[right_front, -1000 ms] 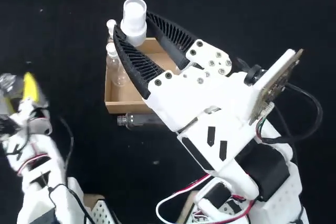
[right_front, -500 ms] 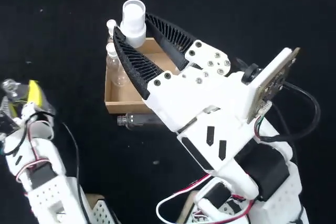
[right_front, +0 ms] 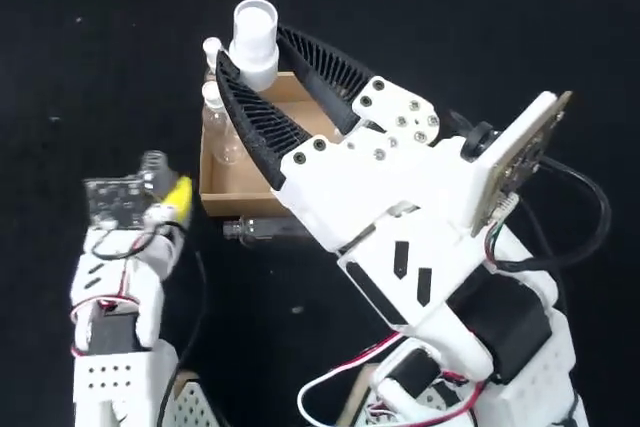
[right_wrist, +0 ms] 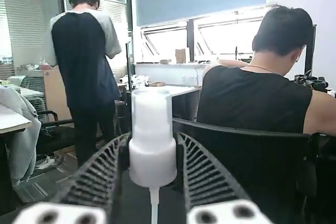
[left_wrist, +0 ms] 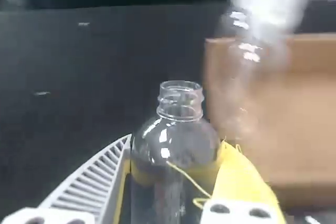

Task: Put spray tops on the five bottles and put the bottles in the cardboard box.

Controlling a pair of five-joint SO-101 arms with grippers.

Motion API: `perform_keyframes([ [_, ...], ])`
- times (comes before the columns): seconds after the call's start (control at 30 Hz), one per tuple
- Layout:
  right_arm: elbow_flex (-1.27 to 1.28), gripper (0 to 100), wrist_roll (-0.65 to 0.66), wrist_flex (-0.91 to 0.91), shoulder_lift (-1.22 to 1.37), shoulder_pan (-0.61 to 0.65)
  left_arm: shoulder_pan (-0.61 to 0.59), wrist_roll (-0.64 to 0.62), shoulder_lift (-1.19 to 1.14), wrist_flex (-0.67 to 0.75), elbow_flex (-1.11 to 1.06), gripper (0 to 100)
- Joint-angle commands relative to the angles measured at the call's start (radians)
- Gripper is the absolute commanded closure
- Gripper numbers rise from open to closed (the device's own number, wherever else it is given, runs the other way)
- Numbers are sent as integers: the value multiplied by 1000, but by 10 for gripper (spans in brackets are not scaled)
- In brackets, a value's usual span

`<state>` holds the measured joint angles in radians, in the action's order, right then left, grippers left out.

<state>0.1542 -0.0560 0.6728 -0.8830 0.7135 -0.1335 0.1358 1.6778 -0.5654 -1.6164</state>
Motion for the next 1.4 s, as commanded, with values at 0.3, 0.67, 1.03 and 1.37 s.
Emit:
perform_keyframes([
  [0.3,148,986,150,-95,-15,9,108,14,-5,-175,196,965],
  [0.67,249,987,95,-316,-19,-192,110,12,-5,20,108,965],
  [1.03,252,987,94,-316,-21,-213,414,18,8,31,114,966],
  [1.37,249,987,94,-318,-22,-207,521,20,140,218,-19,966],
])
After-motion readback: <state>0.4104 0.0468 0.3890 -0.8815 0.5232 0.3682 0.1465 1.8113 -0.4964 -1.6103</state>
